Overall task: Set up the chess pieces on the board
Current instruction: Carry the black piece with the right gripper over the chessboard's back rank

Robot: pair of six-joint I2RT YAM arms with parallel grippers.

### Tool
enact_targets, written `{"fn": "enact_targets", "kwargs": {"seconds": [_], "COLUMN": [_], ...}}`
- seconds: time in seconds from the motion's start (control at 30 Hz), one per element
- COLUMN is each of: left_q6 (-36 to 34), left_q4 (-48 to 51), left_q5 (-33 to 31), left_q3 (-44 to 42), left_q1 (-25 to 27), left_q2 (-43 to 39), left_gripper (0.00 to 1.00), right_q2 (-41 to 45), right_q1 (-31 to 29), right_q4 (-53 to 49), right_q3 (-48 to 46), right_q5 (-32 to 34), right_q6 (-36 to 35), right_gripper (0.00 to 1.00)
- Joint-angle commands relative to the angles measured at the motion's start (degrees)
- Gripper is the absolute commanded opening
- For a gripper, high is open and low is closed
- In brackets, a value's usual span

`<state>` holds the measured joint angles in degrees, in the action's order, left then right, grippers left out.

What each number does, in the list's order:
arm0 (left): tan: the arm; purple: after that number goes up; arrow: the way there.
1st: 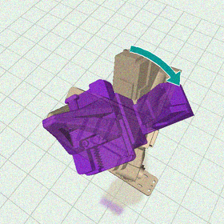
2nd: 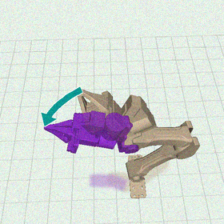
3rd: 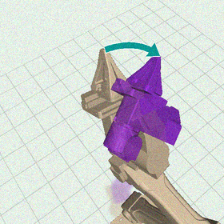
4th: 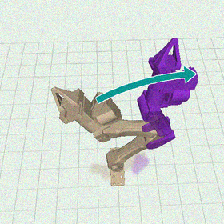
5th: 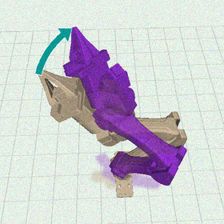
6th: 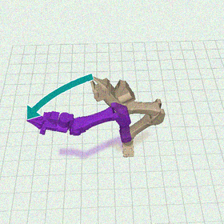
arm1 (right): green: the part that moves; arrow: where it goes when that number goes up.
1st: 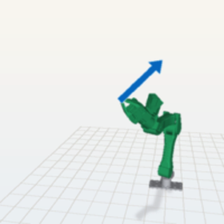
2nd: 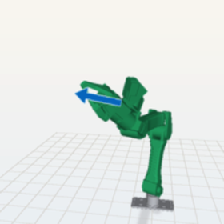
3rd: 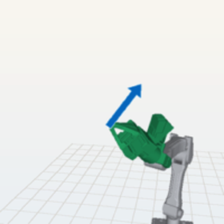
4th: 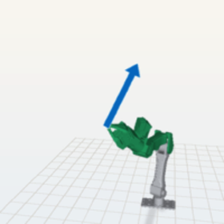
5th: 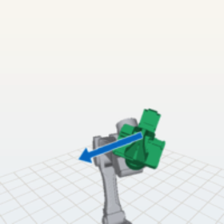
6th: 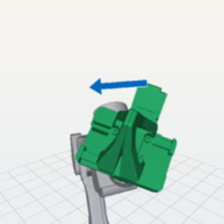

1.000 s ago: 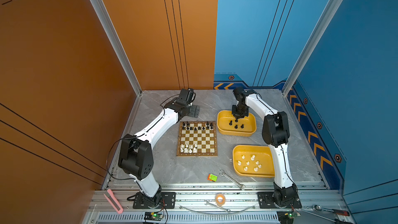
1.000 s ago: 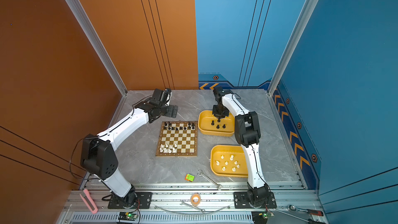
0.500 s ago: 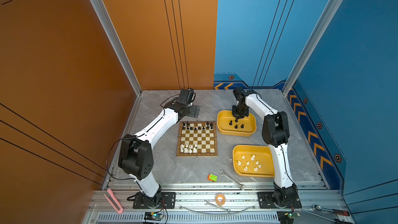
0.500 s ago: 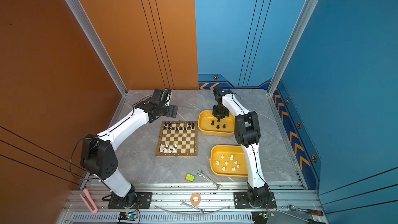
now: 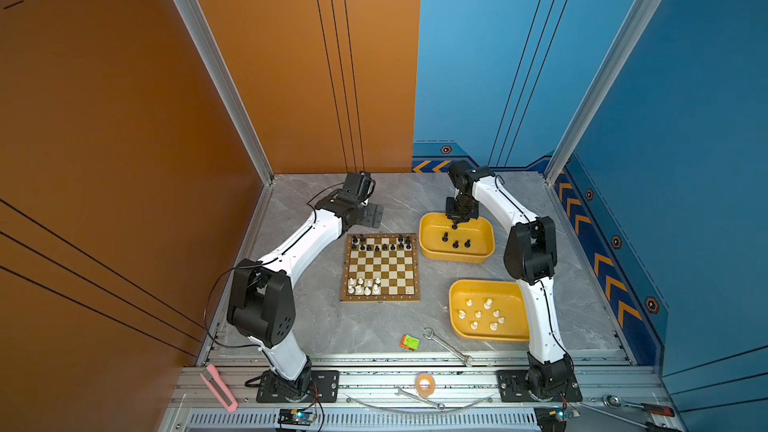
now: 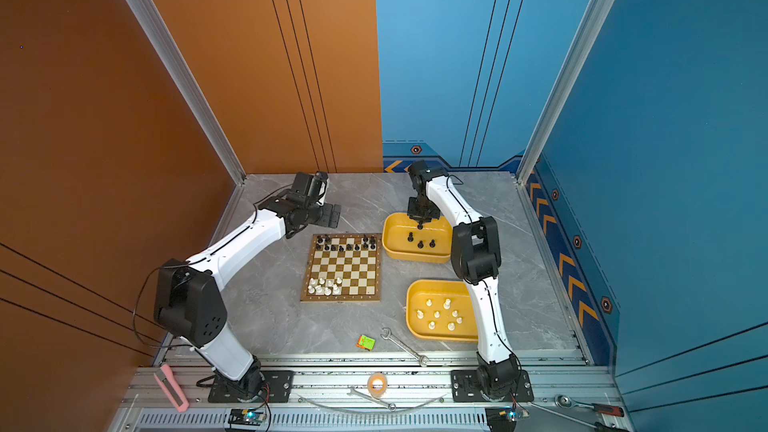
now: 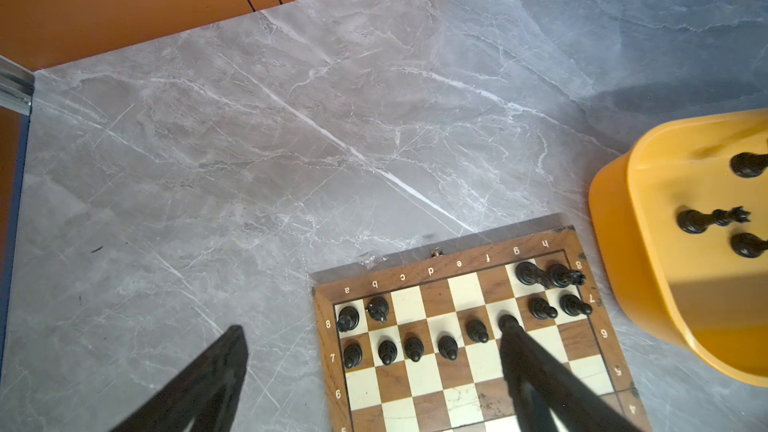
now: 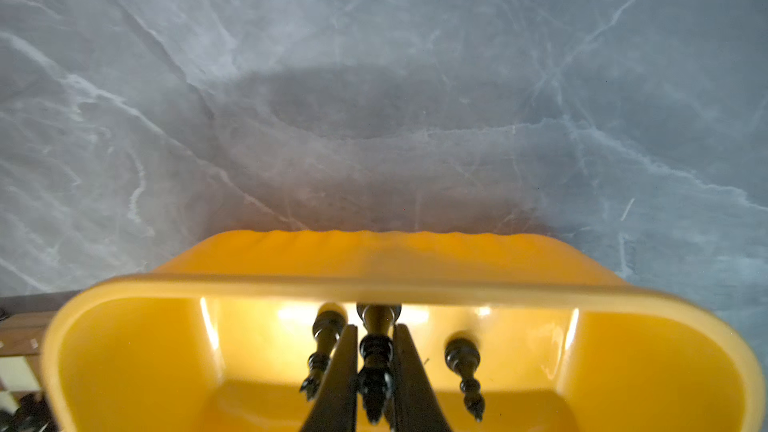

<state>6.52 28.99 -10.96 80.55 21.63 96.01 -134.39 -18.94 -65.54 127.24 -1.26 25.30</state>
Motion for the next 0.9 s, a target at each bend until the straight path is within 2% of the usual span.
{"fn": "enact_targets", "kwargs": {"seconds": [0.0, 0.4, 0.63, 0.87], "left_q6": [0.4, 2.4, 3.1, 3.2], "left_q4": [0.5, 0.6, 0.6, 0.6], "left_q5": [-1.8, -1.4, -1.2, -1.0], "left_q3": [-2.2, -9.0, -12.0, -13.3], "left_q1": [-1.3, -5.7, -6.5, -7.3], "left_q2": [-3.7, -10.6, -13.6, -15.1], "left_gripper": [0.96, 0.96, 0.96, 0.96], "right_q2": [3.5, 2.9, -0.1, -0.4], "right_q1": [-2.2, -10.8, -14.7, -20.1], "right_q4": [-5.1, -5.0, -2.1, 1.6], "right_q3": [5.4, 13.7, 16.2, 16.8], "right_q5": [2.0, 2.9, 0.0, 2.1], "right_q6": [-0.9, -2.8, -2.5, -8.6], "right_gripper": [0.15, 0.15, 0.15, 0.16]}}
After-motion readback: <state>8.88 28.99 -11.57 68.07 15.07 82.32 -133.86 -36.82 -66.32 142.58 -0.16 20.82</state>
